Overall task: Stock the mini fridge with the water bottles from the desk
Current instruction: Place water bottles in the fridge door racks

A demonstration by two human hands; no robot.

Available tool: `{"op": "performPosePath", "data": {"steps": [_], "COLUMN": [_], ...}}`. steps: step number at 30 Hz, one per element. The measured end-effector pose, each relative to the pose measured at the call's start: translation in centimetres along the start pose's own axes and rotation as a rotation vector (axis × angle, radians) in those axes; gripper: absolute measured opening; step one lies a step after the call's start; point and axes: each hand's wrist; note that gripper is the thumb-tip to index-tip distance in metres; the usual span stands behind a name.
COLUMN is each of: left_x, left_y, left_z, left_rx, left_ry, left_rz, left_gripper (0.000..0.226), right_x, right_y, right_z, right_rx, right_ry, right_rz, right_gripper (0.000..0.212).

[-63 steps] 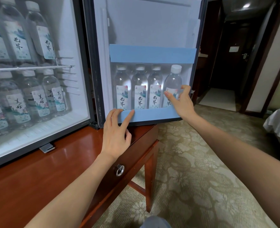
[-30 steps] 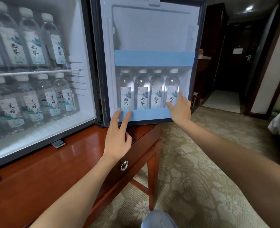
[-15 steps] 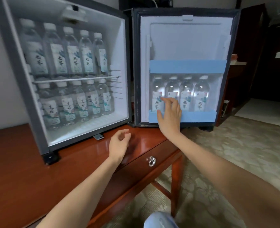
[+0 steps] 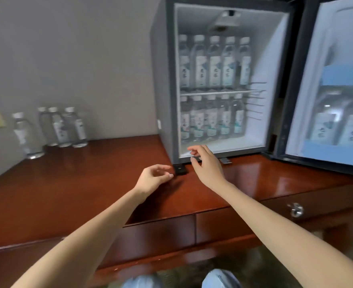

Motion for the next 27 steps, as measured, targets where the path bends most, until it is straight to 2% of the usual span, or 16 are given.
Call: {"op": "performPosePath", "data": {"steps": [4, 9, 12, 14, 17, 22, 27], "left_x": [-3.0, -7.1, -9.5, -11.0, -12.7, -13.2, -11.8], "left_y": [-1.5, -2.9, -3.5, -3.8, -4.4, -5.7, -6.8], "left_z": [-6.7, -13.2, -16.6, -18.6, -21.2, -24.3, -26.4], "left_rx": [0.055, 0.096, 0.109, 0.100, 0.092, 0.095, 0.114], "left_ry": [0.149, 0.319, 0.403, 0.444, 0.510, 0.654, 0.700], "left_rz": [-0.049, -0.091, -0.121, -0.147, -0.177, -0.179, -0.168], "left_gripper": [0.028, 0.027, 0.018, 0.012, 0.015, 0.007, 0.006], "right_x": [0.5, 0.5, 0.2, 0.2, 0.1, 0.4, 1.5], "right_y": [-3.6, -9.1, -12.6, -14.7, -17.0, -19.3, -19.8], "right_z": [5.9, 12.4, 15.8, 17.6, 20.0, 23.2, 25.7], "right_rx": [0.142, 0.261, 0.502, 0.675, 0.769, 0.736, 0.705], "right_ry": [-0.142, -0.468, -0.587, -0.614, -0.615, -0.678, -0.650], "right_rz": [0.011, -0.037, 0.095, 0.197, 0.246, 0.216, 0.237], "right_gripper": [0.026, 0.023, 0.018, 0.010, 0.005, 0.005, 0.007]}}
Point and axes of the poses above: each hand's wrist, its own x-axis towards the middle knuckle, its own z-axis out of the palm, y = z × x, and after that the axes turned 2 degrees about x, right-handed
